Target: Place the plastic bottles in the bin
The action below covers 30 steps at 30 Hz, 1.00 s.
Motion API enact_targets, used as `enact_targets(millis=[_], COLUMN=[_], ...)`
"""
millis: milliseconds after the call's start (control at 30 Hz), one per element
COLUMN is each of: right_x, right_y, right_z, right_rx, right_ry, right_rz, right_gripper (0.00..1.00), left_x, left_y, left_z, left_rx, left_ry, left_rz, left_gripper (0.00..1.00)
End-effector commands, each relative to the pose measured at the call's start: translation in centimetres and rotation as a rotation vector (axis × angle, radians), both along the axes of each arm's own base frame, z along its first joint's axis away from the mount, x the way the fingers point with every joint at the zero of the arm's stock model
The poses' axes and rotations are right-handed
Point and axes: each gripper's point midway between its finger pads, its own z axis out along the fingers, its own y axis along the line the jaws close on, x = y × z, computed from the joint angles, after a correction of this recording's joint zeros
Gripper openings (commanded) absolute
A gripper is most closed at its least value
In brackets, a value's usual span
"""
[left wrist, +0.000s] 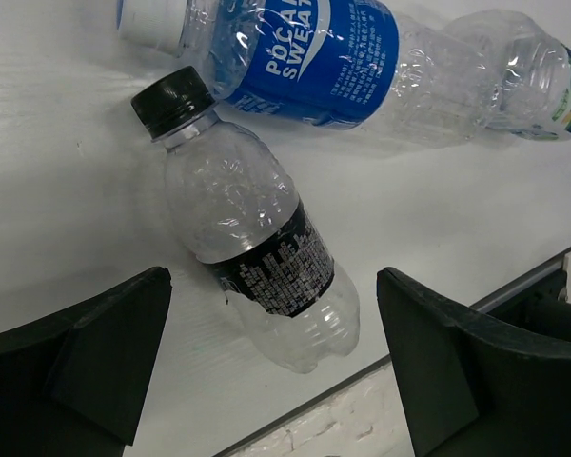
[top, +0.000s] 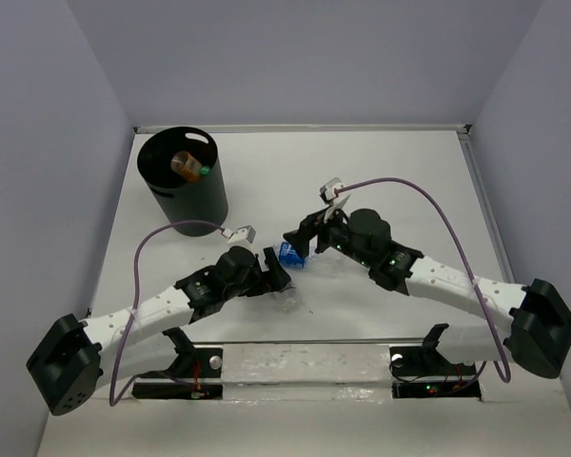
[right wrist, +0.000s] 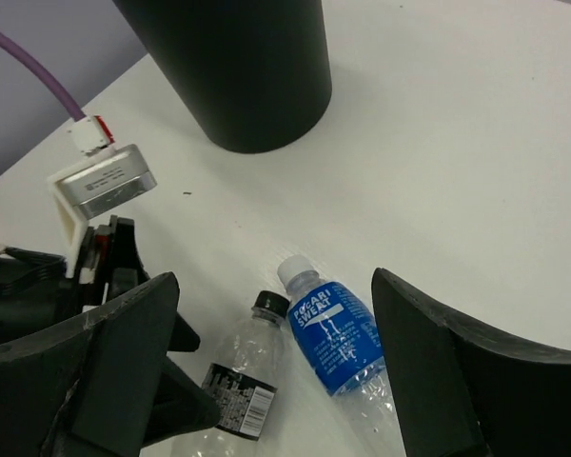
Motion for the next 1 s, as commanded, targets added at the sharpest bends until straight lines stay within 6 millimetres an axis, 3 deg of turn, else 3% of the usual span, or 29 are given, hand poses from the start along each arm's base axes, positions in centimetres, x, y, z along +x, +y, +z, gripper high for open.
enact_targets(millis=[0,200,400,467,500,600,700,833,933,967], right_x=[-1.5,-3.0,-3.8,-3.5,-3.6,-3.3,-2.8,-1.9,-1.1,-0.9], right_y=[-1.4,-2.3,-2.5,-2.6,-2.7,-2.5,-2.2,-1.6,-0.9,-0.9], right_z=[0.9,-2.6,-4.0,-4.0,-4.9,-6.3,-7.9,-8.4,-7.9,-8.7], right_rx=[0.045,-0.019,-0.044,-0.068,-0.108,-0.189,-0.283,-0.357,-0.398,-0.442], right_ry=[0.014,0.086,0.126,0.124,0.141,0.176,0.210,0.200,0.179,0.171], right_rz=[0.007,0.032,0.054,0.048,0.051,0.057,0.066,0.089,0.106,0.122], right_gripper=[0.87,0.86,0.86,0.86,0.86,0.88,0.91,0.95,0.97,0.98], left_x=[1.3,2.4,2.8,2.8,2.9,2.6,2.0,1.1,1.4,2.1], left_y=[-0.6,-0.4,-0.5,-0.5,-0.4,0.3,1.6,3.4,5.4,5.9], left_z=[0.2,-1.3,-2.8,-3.2,-3.2,-3.3,-2.1,0.6,4.9,7.4], left_rx=[-0.023,0.024,0.057,0.070,0.078,0.097,0.109,0.125,0.127,0.115], left_ry=[-0.042,-0.045,-0.034,-0.027,-0.028,-0.031,-0.044,-0.076,-0.157,-0.217], left_rz=[0.045,0.083,0.097,0.095,0.094,0.106,0.113,0.120,0.175,0.207], left_gripper=[0.99,0.95,0.84,0.73,0.63,0.48,0.40,0.38,0.38,0.38])
